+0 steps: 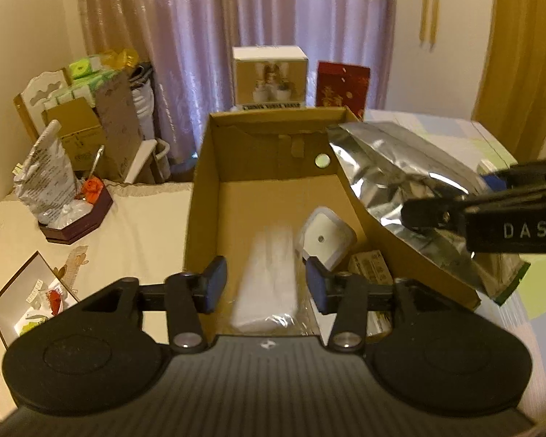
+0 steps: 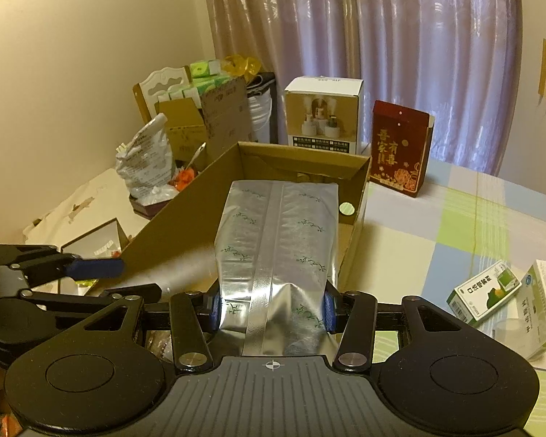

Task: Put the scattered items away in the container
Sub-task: 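Open the left tool to drop the remote while the right tool releases the foil bag, then move both open tools back over the table items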

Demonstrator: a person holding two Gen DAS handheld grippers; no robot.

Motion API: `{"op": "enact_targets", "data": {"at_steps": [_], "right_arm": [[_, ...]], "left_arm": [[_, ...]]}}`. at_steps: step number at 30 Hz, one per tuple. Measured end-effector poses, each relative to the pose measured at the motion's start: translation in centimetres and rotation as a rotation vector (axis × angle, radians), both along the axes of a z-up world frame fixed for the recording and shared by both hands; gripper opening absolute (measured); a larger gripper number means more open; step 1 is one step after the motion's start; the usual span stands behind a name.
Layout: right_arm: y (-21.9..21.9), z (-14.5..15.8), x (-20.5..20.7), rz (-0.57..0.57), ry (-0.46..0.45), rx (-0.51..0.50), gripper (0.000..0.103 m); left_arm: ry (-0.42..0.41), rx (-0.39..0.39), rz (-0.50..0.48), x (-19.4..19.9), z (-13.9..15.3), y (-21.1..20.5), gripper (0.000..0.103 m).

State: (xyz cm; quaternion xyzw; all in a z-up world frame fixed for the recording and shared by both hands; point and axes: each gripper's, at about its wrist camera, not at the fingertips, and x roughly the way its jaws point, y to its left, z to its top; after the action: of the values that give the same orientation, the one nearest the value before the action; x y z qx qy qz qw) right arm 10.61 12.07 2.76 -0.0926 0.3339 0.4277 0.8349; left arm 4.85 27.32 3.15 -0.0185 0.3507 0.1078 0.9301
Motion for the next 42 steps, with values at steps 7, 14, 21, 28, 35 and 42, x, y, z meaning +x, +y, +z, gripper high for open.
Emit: {"op": "enact_targets", "data": {"at_steps": [7, 14, 21, 28, 35, 42], "right_arm": [[0.0, 0.1, 0.1, -0.009, -0.002, 0.005, 0.051], [0.3, 0.2, 0.1, -0.007, 0.0, 0.009, 0.051], [1.7, -0.1, 0.1, 0.011, 0.004, -0.002, 0.051], [2.2, -1.2, 0.4, 0.0, 0.038, -0.013, 0.052], [1.4, -1.0, 0.7, -0.031, -0.021, 0.063, 0.088], [-2.5, -0.5, 1.8, -0.117, -0.007, 0.105, 0.088]], "left_arm": [[-0.014, 0.0, 0.024, -1.6, 0.6, 0.7, 0.042], [-0.017, 0.006, 0.037, -3.1, 0.6, 0.5, 0.042], [-0.015, -0.006, 0.042, -3.5, 0.3, 0.4, 0.042], [-0.017, -0.02, 0.04, -3.5, 0.2, 0.6, 0.042], [-0.018, -0.019, 0.044, -3.3, 0.3, 0.9, 0.042], [-0.022, -0.014, 0.04, -3.3, 0.6, 0.5, 0.042]]}}
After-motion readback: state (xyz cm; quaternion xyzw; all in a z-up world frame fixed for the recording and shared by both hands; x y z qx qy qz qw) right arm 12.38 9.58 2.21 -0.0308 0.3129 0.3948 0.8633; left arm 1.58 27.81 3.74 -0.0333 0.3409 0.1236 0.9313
